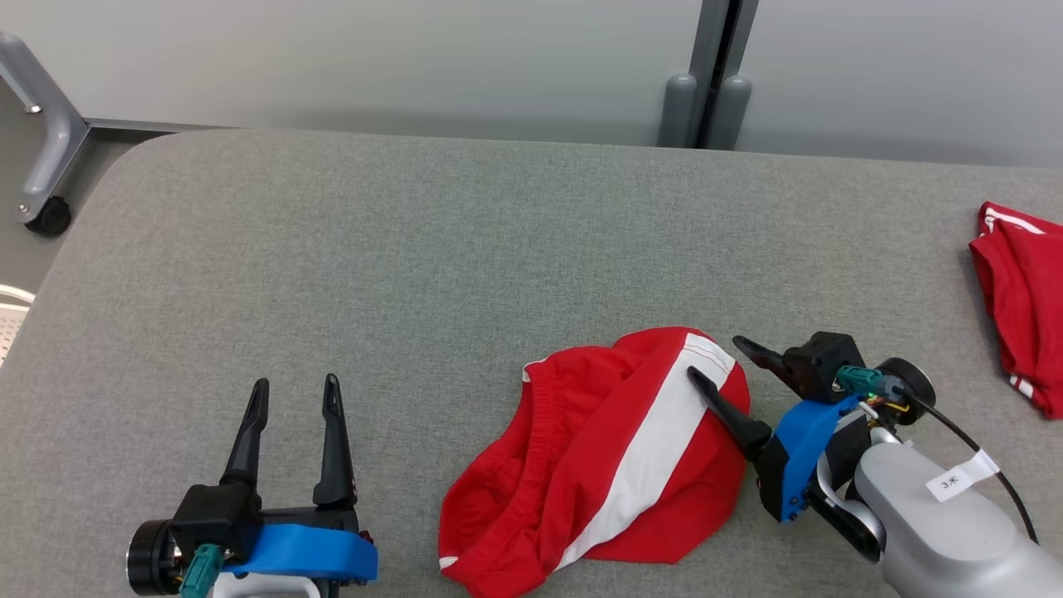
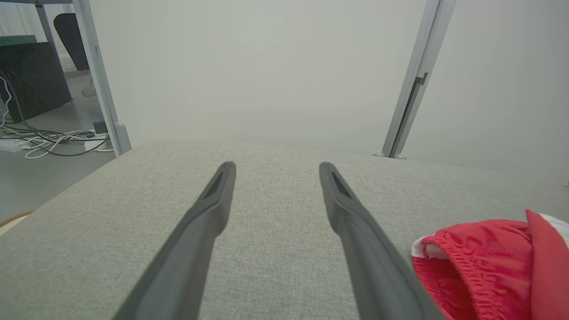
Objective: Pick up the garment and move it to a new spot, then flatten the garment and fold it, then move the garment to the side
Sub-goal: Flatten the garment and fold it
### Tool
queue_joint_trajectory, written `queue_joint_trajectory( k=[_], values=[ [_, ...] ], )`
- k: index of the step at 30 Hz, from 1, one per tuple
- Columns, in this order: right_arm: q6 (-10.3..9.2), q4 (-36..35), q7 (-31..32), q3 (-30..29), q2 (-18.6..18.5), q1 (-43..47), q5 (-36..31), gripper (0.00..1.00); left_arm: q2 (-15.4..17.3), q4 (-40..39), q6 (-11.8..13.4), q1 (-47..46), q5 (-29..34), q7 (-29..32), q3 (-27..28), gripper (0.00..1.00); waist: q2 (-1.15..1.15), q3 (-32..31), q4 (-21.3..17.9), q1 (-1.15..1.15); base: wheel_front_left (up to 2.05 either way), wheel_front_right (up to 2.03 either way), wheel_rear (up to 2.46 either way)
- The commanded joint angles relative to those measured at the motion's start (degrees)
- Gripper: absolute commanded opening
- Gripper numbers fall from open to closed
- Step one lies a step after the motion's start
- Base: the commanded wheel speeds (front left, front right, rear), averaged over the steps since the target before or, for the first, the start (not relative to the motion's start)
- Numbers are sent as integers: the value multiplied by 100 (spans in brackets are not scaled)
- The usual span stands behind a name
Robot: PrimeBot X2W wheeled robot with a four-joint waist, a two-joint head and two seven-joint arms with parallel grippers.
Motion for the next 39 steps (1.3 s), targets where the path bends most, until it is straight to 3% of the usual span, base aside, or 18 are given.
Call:
queue_joint_trajectory(
  k=[1,6,7,9,15,24,25,27,32,39],
  values=[
    [1,148,6,134,-2,-118,161,100,-1,-22,31,-104,-15,-24,-24,100,-1,61,57,0,0,0,0],
    [1,583,68,645,85,-269,555,100,-1,-24,62,-137,-45,-24,-57,100,-1,114,98,0,0,0,0],
    [1,641,57,729,108,-294,654,73,-1,-20,62,-149,-53,-24,-66,100,-1,122,99,0,0,0,0],
    [1,715,68,893,139,-339,842,0,-1,-11,80,-173,-55,-24,-92,100,-1,135,104,0,0,0,0],
    [1,982,-342,1036,160,-727,1109,0,-2,-10,124,-237,-110,-24,-181,100,-1,165,122,0,0,0,0],
    [1,991,-604,681,116,-891,1145,0,-2,-8,146,-128,-110,-24,-104,100,-1,79,57,0,0,0,0],
    [1,895,-606,560,82,-870,1071,24,-2,-15,146,-112,-108,-24,-90,100,-1,68,34,0,0,0,0],
    [1,700,-602,290,78,-662,1030,100,0,-23,147,-77,-104,-24,-49,100,-1,30,-17,0,0,0,0],
    [2,37,-601,-767,4,-141,665,100,-1,-31,81,5,-17,-24,9,100,-1,-98,-202,0,0,0,0],
    [1,-1021,-601,-2318,225,1064,-71,100,-1,-55,-39,187,204,-24,202,100,-1,-397,-592,0,0,0,0]
  ],
)
